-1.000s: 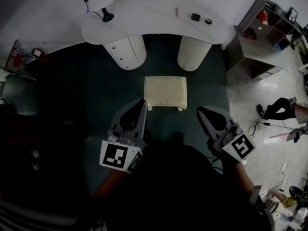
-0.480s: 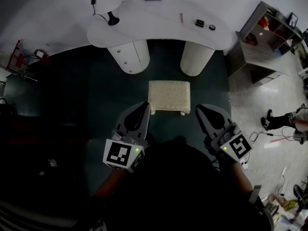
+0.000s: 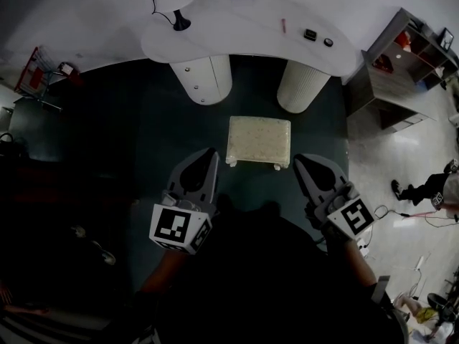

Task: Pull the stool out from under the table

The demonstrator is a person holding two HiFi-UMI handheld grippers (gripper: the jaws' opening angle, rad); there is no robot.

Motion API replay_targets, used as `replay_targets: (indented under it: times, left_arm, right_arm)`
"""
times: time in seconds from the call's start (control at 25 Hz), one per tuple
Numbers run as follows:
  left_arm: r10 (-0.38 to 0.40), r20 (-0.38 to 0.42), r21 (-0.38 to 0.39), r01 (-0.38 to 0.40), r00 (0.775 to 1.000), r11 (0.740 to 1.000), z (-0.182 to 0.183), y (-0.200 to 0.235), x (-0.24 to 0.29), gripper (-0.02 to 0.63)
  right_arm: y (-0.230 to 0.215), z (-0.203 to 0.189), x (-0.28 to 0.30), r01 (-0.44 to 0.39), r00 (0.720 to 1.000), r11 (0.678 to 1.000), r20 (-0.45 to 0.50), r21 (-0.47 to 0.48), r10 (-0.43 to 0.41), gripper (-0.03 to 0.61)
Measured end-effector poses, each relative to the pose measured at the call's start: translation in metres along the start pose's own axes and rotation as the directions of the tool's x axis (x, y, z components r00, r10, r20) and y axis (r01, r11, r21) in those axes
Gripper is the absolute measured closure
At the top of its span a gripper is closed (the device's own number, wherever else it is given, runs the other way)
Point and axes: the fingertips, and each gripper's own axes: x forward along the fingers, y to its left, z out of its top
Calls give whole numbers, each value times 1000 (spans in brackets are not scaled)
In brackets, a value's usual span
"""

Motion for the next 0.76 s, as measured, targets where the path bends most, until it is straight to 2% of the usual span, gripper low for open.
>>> replay_targets:
  times: [0.36, 0.56, 0.76]
  left_arm:
    - [-23, -6, 17, 23, 1000, 1000, -3, -11, 3, 598]
    - [-49, 0, 8, 49, 999, 999, 12, -26, 7, 598]
    - [-75, -5, 31, 75, 997, 997, -7, -16, 5, 598]
  right_arm:
    - [1, -2, -5, 2, 1000, 1000, 1, 3, -2, 561]
    - [-2, 10, -14, 1, 1000, 1000, 2, 10, -1, 561]
    - [8, -9, -2, 8, 1000, 1000, -2, 12, -8, 561]
